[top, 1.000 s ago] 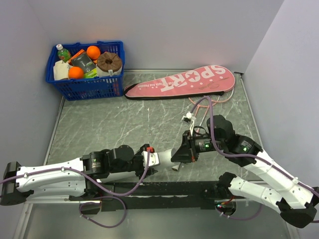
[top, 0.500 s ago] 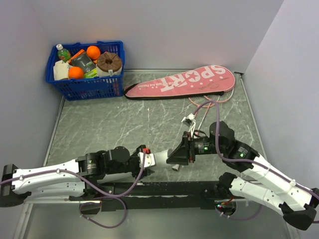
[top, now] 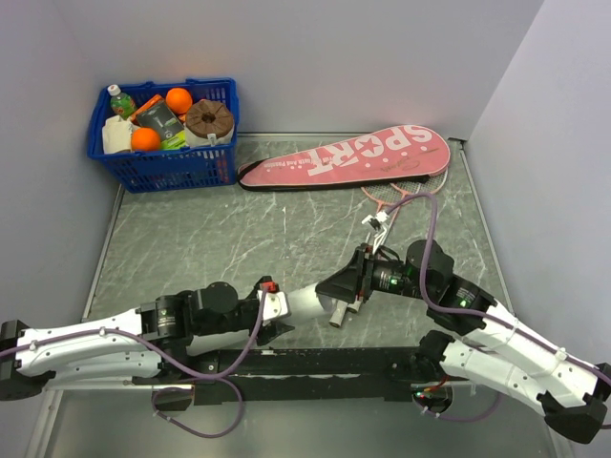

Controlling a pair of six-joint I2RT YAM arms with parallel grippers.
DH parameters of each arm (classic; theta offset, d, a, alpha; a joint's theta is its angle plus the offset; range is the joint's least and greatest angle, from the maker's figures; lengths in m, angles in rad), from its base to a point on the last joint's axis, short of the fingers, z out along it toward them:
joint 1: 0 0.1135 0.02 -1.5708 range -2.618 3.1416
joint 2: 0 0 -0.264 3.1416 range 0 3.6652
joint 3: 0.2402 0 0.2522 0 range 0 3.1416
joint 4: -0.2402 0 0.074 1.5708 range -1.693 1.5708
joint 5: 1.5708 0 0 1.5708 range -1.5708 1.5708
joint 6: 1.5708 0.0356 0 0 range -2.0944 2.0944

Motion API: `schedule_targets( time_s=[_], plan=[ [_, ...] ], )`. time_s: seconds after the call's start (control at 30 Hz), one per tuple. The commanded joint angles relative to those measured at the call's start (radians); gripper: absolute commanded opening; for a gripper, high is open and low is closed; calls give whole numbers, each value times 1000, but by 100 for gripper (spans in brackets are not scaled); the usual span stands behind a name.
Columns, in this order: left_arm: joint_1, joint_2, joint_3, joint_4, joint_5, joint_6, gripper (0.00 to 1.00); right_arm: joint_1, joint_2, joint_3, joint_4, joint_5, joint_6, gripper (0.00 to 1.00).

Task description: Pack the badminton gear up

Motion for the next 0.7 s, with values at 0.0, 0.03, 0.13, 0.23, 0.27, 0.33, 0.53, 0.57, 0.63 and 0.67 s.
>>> schedule_targets(
  time_s=[0.0,0.03,0.13,0.23,0.27,0.33,0.53,0.57,0.63,0.67],
  plan=[
    [-11,-72,17,201,30,-1,1,1,-8,-49,-17,80,11,44],
    [-11,-76,16,204,30,1,1,1,-15,-58,-12,83,15,44],
    [-11,-88,13,209,-1,-1,1,1,-51,-92,-1,100,32,44],
    [-11,-93,11,212,-4,-2,1,1,-97,-121,3,121,49,45],
    [-11,-90,10,213,-4,-2,1,-1,-119,-135,8,127,54,45],
    [-12,-89,11,212,-4,-1,1,1,-138,-144,15,129,58,46],
    [-11,-79,14,213,-18,-1,1,3,-111,-126,-7,65,36,43],
    [-11,-78,14,212,-30,-1,1,4,-86,-118,-9,51,31,41],
    [-11,-78,16,210,-47,-2,1,12,-63,-115,-17,34,16,36],
    [-11,-73,16,204,-77,-12,1,25,-37,-107,-32,35,9,33]
  ],
)
